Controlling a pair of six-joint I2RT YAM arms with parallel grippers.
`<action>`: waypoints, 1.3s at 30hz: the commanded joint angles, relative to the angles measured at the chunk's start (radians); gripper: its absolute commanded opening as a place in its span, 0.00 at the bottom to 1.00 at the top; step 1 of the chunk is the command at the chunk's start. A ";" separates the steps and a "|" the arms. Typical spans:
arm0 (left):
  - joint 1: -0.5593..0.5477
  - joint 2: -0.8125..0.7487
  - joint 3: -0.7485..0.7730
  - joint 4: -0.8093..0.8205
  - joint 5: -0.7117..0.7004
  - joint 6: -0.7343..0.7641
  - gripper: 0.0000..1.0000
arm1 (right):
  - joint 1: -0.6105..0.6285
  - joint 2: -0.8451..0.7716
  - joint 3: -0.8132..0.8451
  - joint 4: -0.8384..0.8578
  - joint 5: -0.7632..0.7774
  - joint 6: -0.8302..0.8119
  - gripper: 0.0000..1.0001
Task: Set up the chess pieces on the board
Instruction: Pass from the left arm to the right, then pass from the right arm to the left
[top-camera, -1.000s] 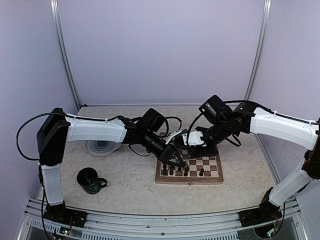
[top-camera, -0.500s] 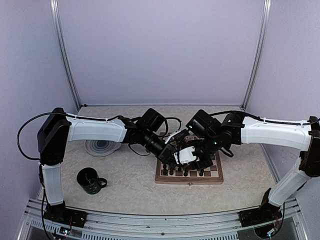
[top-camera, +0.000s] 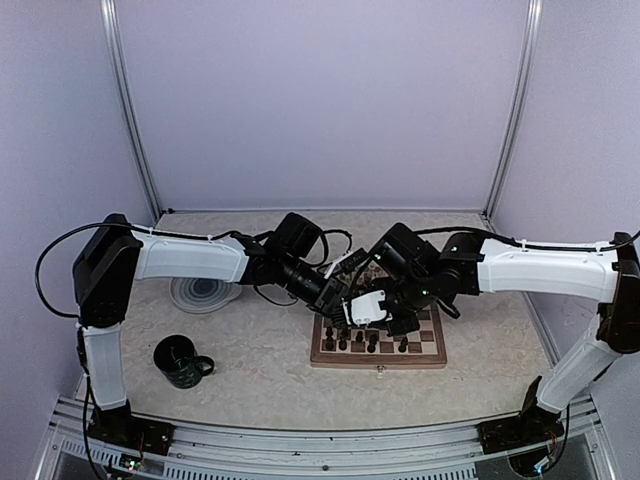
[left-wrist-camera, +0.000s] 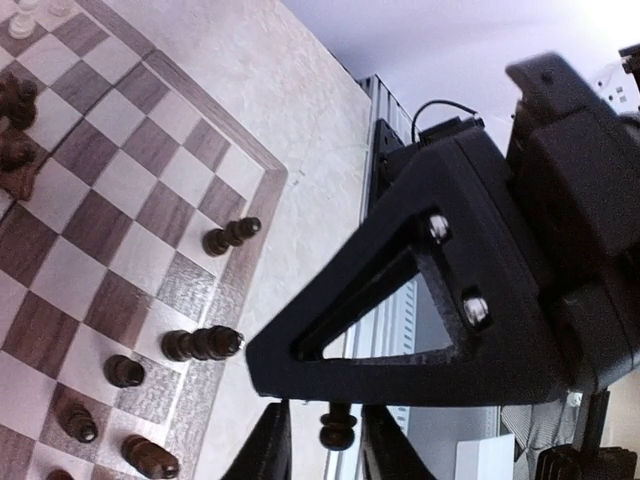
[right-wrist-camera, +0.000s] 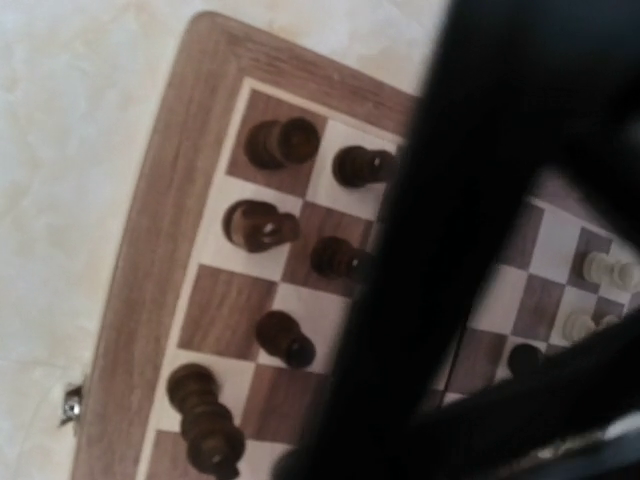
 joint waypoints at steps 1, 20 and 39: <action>0.031 -0.071 -0.052 0.089 -0.109 -0.042 0.31 | -0.040 -0.055 -0.046 0.052 -0.059 0.049 0.01; -0.085 -0.301 -0.285 0.735 -0.622 0.057 0.42 | -0.527 -0.073 -0.090 0.178 -1.094 0.327 0.00; -0.116 -0.131 -0.092 0.536 -0.489 0.081 0.38 | -0.535 -0.072 -0.091 0.196 -1.095 0.338 0.02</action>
